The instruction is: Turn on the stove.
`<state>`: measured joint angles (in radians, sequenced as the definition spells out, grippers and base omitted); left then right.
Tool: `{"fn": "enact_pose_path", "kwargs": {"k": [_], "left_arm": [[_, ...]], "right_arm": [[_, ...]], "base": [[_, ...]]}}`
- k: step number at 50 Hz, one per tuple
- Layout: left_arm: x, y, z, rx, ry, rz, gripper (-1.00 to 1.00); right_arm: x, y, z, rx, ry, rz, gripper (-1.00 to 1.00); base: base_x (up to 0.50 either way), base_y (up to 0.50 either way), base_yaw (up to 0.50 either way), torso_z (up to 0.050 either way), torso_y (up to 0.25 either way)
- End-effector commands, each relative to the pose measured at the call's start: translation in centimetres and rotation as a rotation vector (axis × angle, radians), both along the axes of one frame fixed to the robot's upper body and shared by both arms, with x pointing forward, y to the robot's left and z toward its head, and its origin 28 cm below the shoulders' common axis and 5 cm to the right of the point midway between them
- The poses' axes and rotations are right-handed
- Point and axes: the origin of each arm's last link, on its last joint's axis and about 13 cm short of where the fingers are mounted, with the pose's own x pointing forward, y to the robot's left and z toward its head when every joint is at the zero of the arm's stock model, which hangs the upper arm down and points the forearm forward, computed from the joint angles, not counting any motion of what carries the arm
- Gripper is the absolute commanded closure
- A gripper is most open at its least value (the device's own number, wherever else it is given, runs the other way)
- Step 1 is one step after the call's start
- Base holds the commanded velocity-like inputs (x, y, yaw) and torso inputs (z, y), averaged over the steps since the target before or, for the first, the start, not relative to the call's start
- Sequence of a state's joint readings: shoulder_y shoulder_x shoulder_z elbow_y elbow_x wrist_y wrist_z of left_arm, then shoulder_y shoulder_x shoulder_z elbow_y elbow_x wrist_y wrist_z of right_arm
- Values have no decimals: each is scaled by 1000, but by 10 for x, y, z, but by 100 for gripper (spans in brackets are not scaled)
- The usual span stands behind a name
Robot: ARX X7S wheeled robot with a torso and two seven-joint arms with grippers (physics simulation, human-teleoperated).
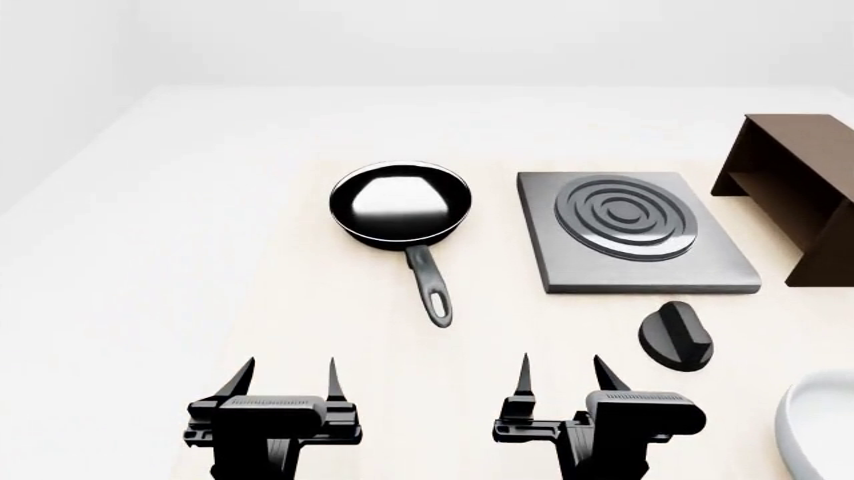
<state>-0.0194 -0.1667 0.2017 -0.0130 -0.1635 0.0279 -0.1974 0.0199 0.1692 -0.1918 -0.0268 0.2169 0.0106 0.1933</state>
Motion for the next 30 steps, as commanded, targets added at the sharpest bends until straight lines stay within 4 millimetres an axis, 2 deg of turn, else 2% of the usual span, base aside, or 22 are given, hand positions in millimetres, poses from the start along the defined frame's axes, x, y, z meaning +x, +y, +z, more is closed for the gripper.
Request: {"fn": "enact_pose_path", "kwargs": {"k": [1,10,11,30], "left_arm": [[0,0,-1,0,1,0,-100],[-1,0,0,1,1,1,-100],[-1,-2,-1,12,5,17,-100],[-1,-2,-1,13,5,18,-100]], "right_arm": [[0,0,0,1,-4,-2,-100],[-1,0,1,1,-10,-3,-100],[33,-16,25,17,-43,-93,-100],[47,-20,16,37,-9,-129,-100]], "base": [[0,0,0,0,0],[0,0,0,0,0],[0,0,0,0,0],[0,0,0,0,0]]}}
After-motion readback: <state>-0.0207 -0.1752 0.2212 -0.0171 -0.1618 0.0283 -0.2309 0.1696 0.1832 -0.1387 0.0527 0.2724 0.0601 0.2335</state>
